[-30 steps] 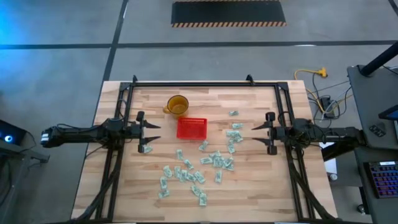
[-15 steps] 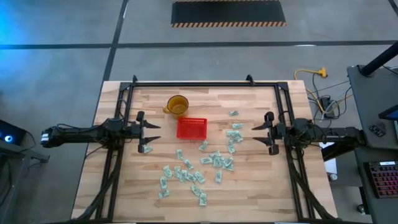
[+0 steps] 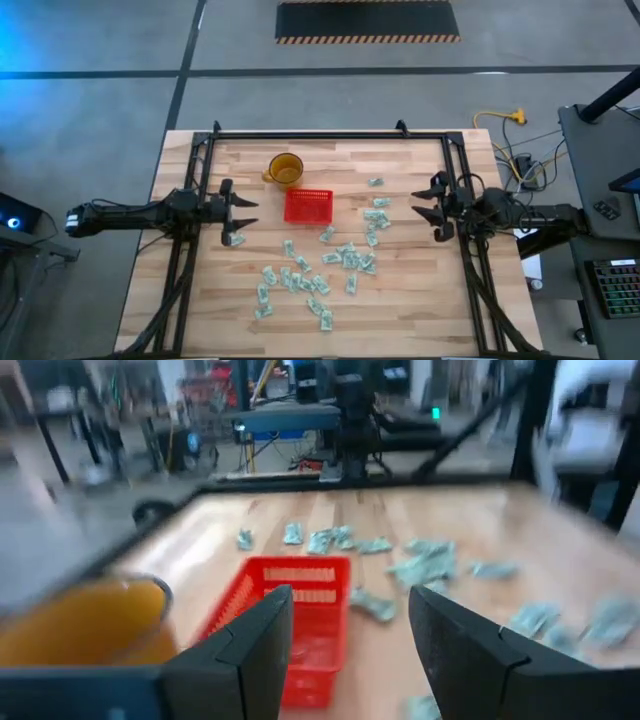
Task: Pick and place Stevia / Truvia into bins
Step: Put the gray stevia packet into the red basket
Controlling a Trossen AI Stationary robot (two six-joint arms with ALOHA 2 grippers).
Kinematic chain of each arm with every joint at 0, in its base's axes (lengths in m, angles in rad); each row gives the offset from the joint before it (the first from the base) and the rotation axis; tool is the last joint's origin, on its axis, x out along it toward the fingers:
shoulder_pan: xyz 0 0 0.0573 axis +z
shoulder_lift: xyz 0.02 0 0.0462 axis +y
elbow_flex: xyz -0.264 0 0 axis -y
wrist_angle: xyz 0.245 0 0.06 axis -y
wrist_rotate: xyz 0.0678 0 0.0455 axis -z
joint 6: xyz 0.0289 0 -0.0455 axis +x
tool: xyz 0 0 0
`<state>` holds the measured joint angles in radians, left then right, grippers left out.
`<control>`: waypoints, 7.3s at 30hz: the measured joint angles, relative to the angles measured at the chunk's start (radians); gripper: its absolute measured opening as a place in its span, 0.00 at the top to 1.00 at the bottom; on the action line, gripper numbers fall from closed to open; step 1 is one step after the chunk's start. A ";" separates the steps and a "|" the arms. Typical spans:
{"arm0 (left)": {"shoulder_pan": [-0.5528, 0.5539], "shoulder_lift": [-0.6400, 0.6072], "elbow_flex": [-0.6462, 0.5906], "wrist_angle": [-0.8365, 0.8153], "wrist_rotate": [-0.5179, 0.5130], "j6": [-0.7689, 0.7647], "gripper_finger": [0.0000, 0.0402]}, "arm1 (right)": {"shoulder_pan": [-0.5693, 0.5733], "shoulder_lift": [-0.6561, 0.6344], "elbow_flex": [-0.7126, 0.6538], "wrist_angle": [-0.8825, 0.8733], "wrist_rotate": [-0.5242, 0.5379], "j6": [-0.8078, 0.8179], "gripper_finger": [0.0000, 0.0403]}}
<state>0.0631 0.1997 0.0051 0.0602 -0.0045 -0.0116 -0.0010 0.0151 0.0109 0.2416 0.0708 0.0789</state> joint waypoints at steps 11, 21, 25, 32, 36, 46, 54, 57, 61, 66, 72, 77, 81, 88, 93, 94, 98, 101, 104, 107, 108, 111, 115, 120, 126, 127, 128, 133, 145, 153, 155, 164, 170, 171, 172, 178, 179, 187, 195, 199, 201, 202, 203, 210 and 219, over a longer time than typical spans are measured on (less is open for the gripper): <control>0.000 0.006 0.000 0.299 0.000 -0.083 0.54 | 0.000 0.008 -0.001 -0.088 0.009 -0.027 0.56; 0.000 0.007 0.000 0.322 -0.026 -0.016 0.54 | 0.000 0.007 -0.001 -0.067 0.011 -0.082 0.56; 0.000 0.031 0.027 0.150 0.171 0.009 0.54 | 0.001 0.008 -0.001 -0.047 0.002 -0.022 0.56; -0.030 0.175 0.199 -0.322 0.125 -0.128 0.54 | 0.002 0.008 -0.001 -0.047 -0.068 -0.026 0.56; -0.062 0.298 0.244 -0.383 0.025 -0.148 0.54 | 0.003 0.008 -0.001 -0.048 -0.069 -0.026 0.56; -0.086 0.748 0.447 -0.290 -0.059 -0.208 0.54 | 0.003 0.011 -0.001 -0.015 -0.069 -0.086 0.56; -0.135 1.098 0.830 -1.027 -0.085 -0.341 0.54 | 0.003 0.015 -0.001 -0.007 -0.080 -0.058 0.56; -0.156 1.168 0.871 -1.118 -0.090 -0.390 0.54 | 0.003 0.016 -0.001 -0.014 -0.110 -0.031 0.56; -0.188 1.199 0.862 -1.122 -0.083 -0.446 0.54 | 0.003 0.029 -0.001 -0.027 -0.161 -0.005 0.56; -0.225 1.184 0.819 -1.117 -0.096 -0.496 0.54 | 0.003 0.068 -0.001 -0.027 -0.161 0.011 0.56; -0.228 1.141 0.736 -1.089 -0.133 -0.552 0.54 | 0.003 0.108 -0.001 -0.021 -0.158 -0.016 0.56; -0.228 1.136 0.687 -1.053 -0.126 -0.588 0.54 | 0.003 0.120 -0.001 -0.019 -0.158 -0.030 0.56; -0.228 1.136 0.640 -0.924 -0.102 -0.585 0.54 | 0.003 0.121 -0.001 -0.015 -0.158 -0.036 0.56; -0.228 1.138 0.589 -0.868 -0.057 -0.589 0.54 | 0.003 0.120 -0.001 -0.003 -0.157 -0.038 0.56; -0.228 1.138 0.585 -0.869 -0.058 -0.589 0.54 | 0.003 0.122 -0.001 0.004 -0.157 -0.038 0.56; -0.228 1.138 0.585 -0.869 -0.058 -0.587 0.55 | 0.003 0.123 -0.001 0.004 -0.157 -0.038 0.56; -0.229 1.139 0.585 -0.866 -0.053 -0.585 0.64 | 0.003 0.124 -0.001 0.004 -0.157 -0.038 0.56; -0.229 1.139 0.584 -0.860 -0.042 -0.585 0.75 | 0.003 0.124 -0.001 0.003 -0.157 -0.036 0.56; -0.229 1.139 0.587 -0.869 -0.036 -0.579 0.88 | 0.003 0.124 -0.001 0.003 -0.156 -0.037 0.56; -0.230 1.138 0.593 -0.871 -0.036 -0.568 0.97 | 0.003 0.124 -0.001 0.003 -0.155 -0.037 0.56; -0.231 1.138 0.596 -0.871 -0.037 -0.561 0.97 | 0.003 0.124 -0.001 0.003 -0.154 -0.037 0.56; -0.235 1.141 0.609 -0.868 -0.048 -0.554 0.96 | 0.003 0.124 -0.001 0.003 -0.154 -0.037 0.56; -0.246 1.141 0.648 -0.853 -0.064 -0.531 0.95 | 0.003 0.124 -0.001 0.003 -0.153 -0.037 0.56; -0.260 1.140 0.692 -0.737 -0.066 -0.427 0.95 | 0.003 0.124 -0.001 0.003 -0.147 -0.037 0.56; -0.261 1.140 0.745 -0.493 -0.163 -0.171 0.95 | 0.003 0.124 -0.001 0.003 -0.147 -0.038 0.56; -0.261 1.139 0.749 -0.440 -0.186 -0.122 0.95 | 0.003 0.124 -0.001 0.004 -0.147 -0.038 0.56; -0.260 1.139 0.751 -0.384 -0.206 -0.074 0.95 | 0.003 0.124 -0.001 0.003 -0.147 -0.038 0.56; -0.242 1.142 0.754 -0.198 -0.348 0.097 0.95 | 0.003 0.124 -0.001 0.004 -0.147 -0.038 0.56; -0.099 1.235 0.756 -0.147 -0.406 0.125 0.95 | 0.003 0.126 -0.002 0.002 -0.148 -0.031 0.56; -0.076 1.282 0.761 -0.146 -0.405 0.131 0.80 | 0.003 0.208 -0.002 0.001 -0.010 -0.030 0.56; -0.076 1.278 0.761 -0.149 -0.405 0.131 0.75 | 0.003 0.242 -0.002 0.005 0.029 -0.037 0.56; -0.089 1.177 0.761 -0.244 -0.402 0.097 0.66 | 0.003 0.438 0.081 -0.007 0.244 -0.040 0.56; -0.119 1.060 0.761 -0.357 -0.397 0.037 0.66 | 0.003 0.696 0.269 -0.206 0.319 -0.035 0.58; -0.124 1.042 0.760 -0.369 -0.396 0.020 0.66 | 0.003 0.745 0.305 -0.256 0.344 -0.042 0.58; -0.130 1.023 0.757 -0.390 -0.395 0.009 0.66 | 0.001 0.795 0.343 -0.307 0.371 -0.053 0.59; -0.176 0.926 0.717 -0.428 -0.395 -0.037 0.66 | -0.056 1.069 0.581 -0.582 0.398 -0.091 0.63; -0.185 0.915 0.709 -0.418 -0.394 -0.037 0.66 | -0.072 1.106 0.615 -0.616 0.396 -0.106 0.63; -0.248 0.836 0.641 -0.427 -0.393 -0.037 0.66 | -0.262 1.359 0.819 -0.651 0.213 -0.253 0.68; -0.258 0.798 0.628 -0.444 -0.392 -0.062 0.66 | -0.414 1.556 0.896 -0.663 0.110 -0.387 0.67; -0.260 0.796 0.628 -0.444 -0.389 -0.062 0.66 | -0.453 1.622 0.902 -0.679 0.100 -0.410 0.63; -0.260 0.798 0.629 -0.445 -0.389 -0.062 0.66 | -0.468 1.641 0.901 -0.682 0.097 -0.411 0.61; -0.260 0.798 0.629 -0.445 -0.389 -0.062 0.66 | -0.478 1.647 0.900 -0.681 0.080 -0.410 0.60; -0.260 0.799 0.629 -0.443 -0.389 -0.062 0.66 | -0.487 1.651 0.899 -0.681 0.053 -0.407 0.59; -0.260 0.801 0.630 -0.418 -0.389 -0.061 0.66 | -0.520 1.679 0.897 -0.676 -0.015 -0.384 0.58; -0.261 0.804 0.629 -0.411 -0.389 -0.061 0.66 | -0.521 1.719 0.898 -0.658 -0.023 -0.397 0.60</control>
<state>-0.1974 1.0039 0.6342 -0.3507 -0.3939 -0.0727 -0.5217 1.7340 0.9085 -0.4160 0.0474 -0.3183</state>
